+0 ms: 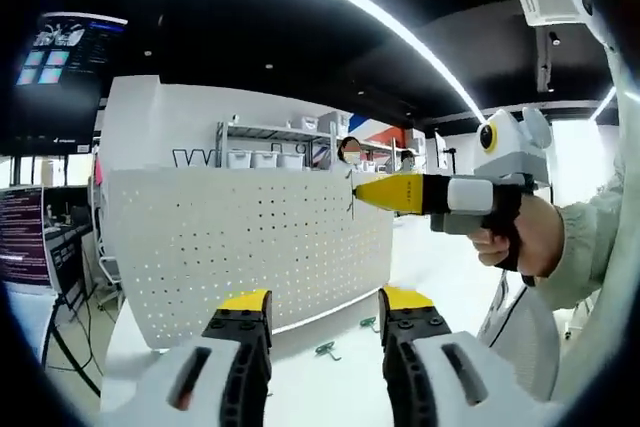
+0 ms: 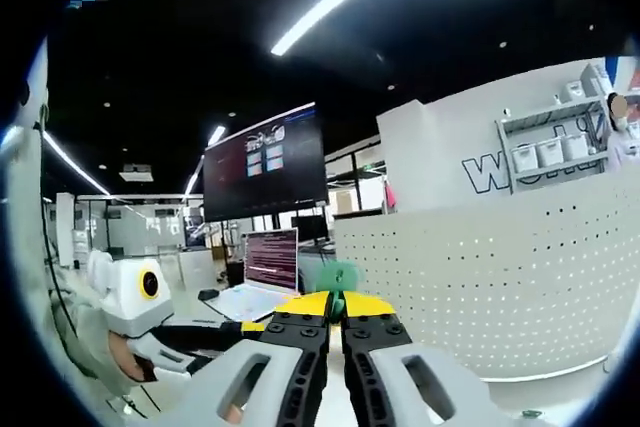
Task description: Insert the hook assembly into the mounting plate slot until the hook locks in place.
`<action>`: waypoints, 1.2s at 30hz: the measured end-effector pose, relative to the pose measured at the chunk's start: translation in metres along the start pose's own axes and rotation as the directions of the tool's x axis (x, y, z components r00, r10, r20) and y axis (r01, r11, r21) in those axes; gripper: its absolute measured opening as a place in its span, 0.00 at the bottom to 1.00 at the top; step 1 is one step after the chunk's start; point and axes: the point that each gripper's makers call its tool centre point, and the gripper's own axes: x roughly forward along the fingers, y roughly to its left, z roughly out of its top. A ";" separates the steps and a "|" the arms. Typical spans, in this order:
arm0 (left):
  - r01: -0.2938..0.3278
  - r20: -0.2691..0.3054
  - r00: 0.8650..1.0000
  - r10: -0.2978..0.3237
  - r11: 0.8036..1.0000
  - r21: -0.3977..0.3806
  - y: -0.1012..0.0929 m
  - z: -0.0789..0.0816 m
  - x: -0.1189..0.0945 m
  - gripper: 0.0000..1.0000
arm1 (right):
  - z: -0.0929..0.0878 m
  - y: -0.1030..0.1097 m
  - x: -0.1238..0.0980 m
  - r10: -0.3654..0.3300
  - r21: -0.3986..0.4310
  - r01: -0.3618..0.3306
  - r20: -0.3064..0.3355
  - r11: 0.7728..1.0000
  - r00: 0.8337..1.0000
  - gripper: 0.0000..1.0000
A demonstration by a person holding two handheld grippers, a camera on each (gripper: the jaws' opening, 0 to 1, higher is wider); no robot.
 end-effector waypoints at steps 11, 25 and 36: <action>-0.067 -0.124 0.990 0.060 0.996 -0.051 0.027 -0.043 -0.027 0.44 | 0.002 -0.051 0.017 -0.132 -0.069 0.132 0.013 0.989 0.991 0.01; -0.046 -0.178 0.983 0.035 0.997 -0.055 0.051 -0.059 -0.041 0.40 | 0.017 -0.111 0.061 -0.320 -0.197 0.336 0.107 0.921 0.941 0.01; -0.026 -0.203 0.979 0.012 0.997 -0.067 0.059 -0.066 -0.037 0.40 | 0.022 -0.171 0.073 -0.459 -0.258 0.477 0.130 0.840 0.879 0.01</action>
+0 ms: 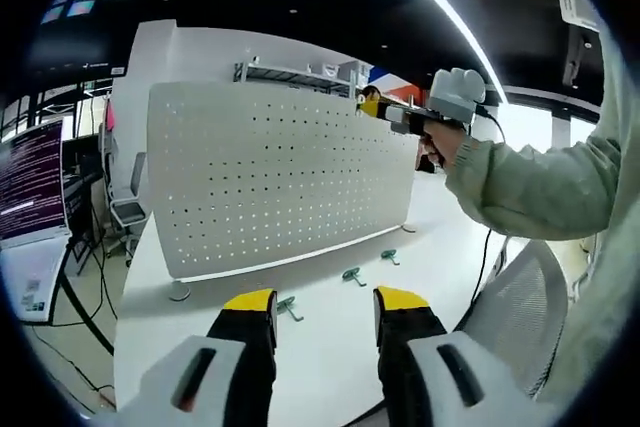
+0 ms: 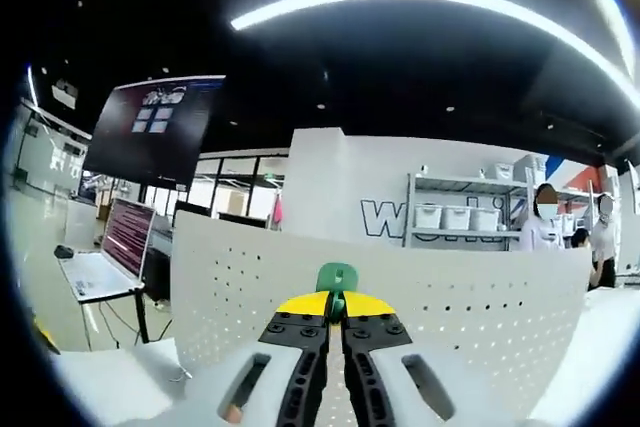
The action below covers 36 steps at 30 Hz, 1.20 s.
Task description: Insert the hook assembly into the mounting plate slot until the hook locks in place.
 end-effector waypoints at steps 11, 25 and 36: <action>0.005 -0.026 1.000 -0.005 1.000 -0.019 0.009 -0.006 0.012 0.40 | -0.008 -0.013 0.036 -0.054 -0.016 0.054 0.007 0.998 0.999 0.01; -0.001 -0.035 0.999 -0.001 0.999 -0.039 0.019 -0.011 0.015 0.39 | -0.030 -0.010 0.065 -0.086 -0.004 0.086 -0.037 0.996 0.996 0.01; -0.007 -0.029 1.000 0.006 0.999 -0.046 0.024 -0.008 0.015 0.39 | -0.033 -0.011 0.071 -0.098 -0.006 0.098 -0.052 0.995 0.994 0.01</action>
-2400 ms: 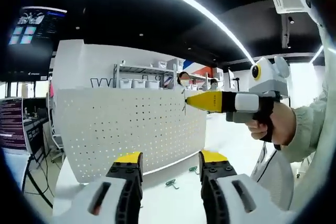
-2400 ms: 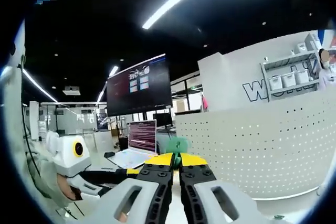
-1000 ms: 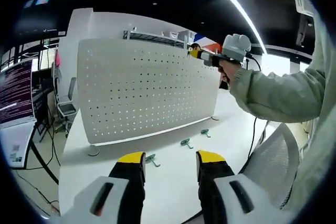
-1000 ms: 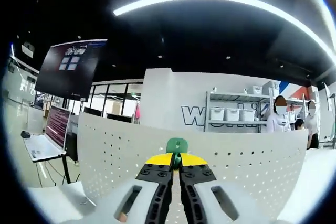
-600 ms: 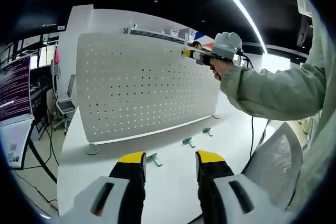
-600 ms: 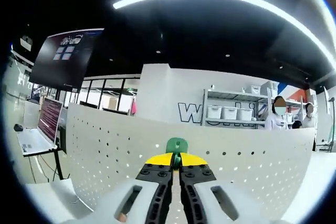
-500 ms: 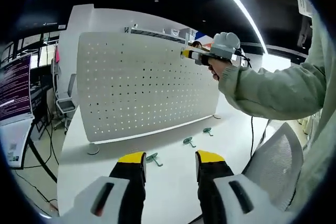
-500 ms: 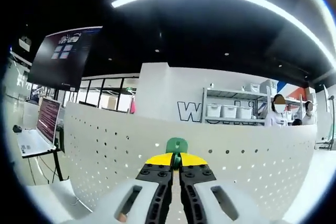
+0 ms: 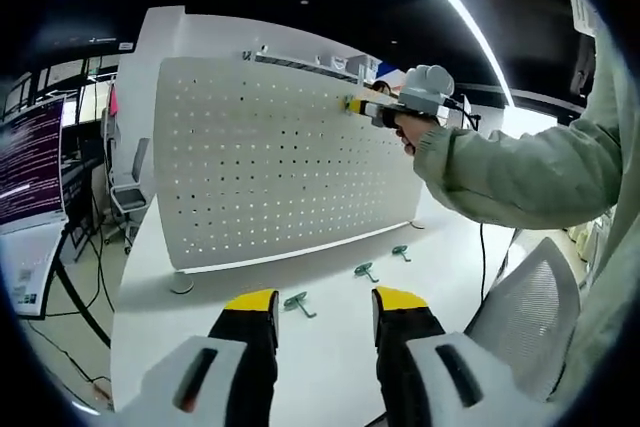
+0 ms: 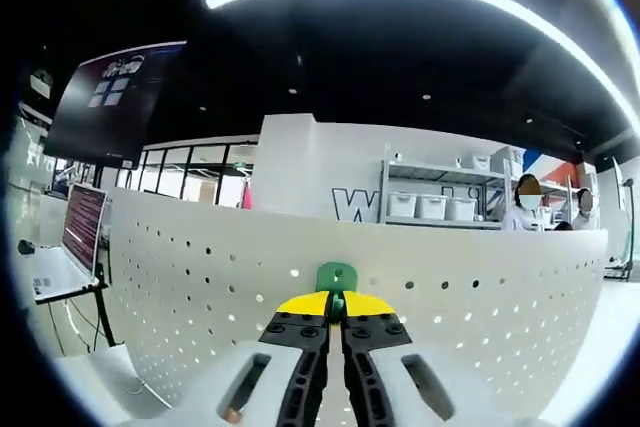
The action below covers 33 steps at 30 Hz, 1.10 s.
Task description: Insert the hook assembly into the mounting plate slot until the hook locks in place.
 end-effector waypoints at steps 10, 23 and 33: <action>-0.003 0.002 1.000 0.003 1.000 -0.003 0.003 0.000 -0.001 0.39 | -0.005 0.002 0.004 -0.012 -0.017 0.011 -0.019 1.000 1.000 0.01; -0.005 0.010 1.000 0.005 1.000 -0.007 0.004 0.002 -0.002 0.39 | -0.007 0.001 0.006 -0.009 -0.036 0.008 -0.026 0.999 1.000 0.02; -0.009 0.018 1.000 0.009 1.000 -0.006 0.004 0.003 -0.004 0.39 | -0.022 0.007 0.002 0.006 -0.061 -0.010 -0.067 0.998 0.998 0.07</action>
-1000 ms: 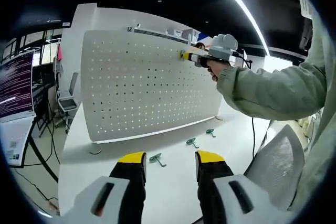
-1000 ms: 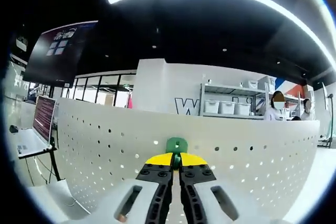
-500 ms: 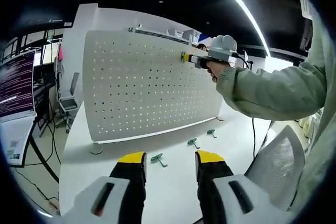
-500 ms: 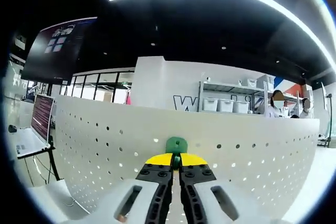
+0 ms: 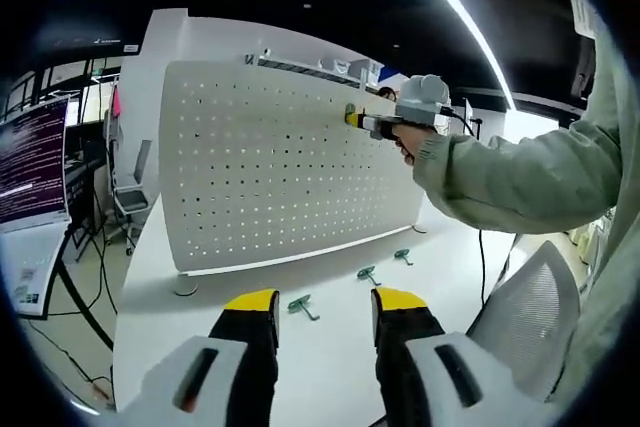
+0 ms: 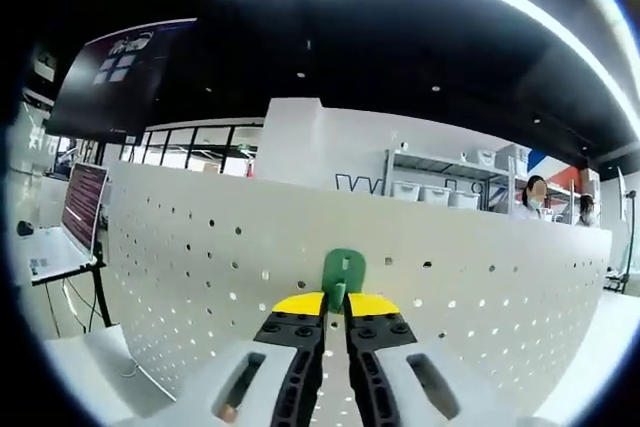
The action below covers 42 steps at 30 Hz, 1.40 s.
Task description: Insert the hook assembly into the mounting plate slot until the hook locks in place.
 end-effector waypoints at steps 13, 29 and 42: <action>0.002 0.005 1.000 -0.002 1.000 -0.004 -0.007 0.000 -0.003 0.39 | -0.036 0.008 -0.037 0.072 0.024 -0.070 -0.082 0.997 0.994 0.17; 0.003 0.015 1.000 -0.003 1.000 0.022 -0.028 0.004 -0.009 0.39 | -0.076 0.009 -0.100 0.164 0.090 -0.149 -0.195 0.985 0.967 0.29; -0.038 0.038 0.999 0.036 0.999 0.037 -0.044 0.007 -0.009 0.39 | -0.086 0.011 -0.162 0.265 0.152 -0.233 -0.245 0.961 0.933 0.38</action>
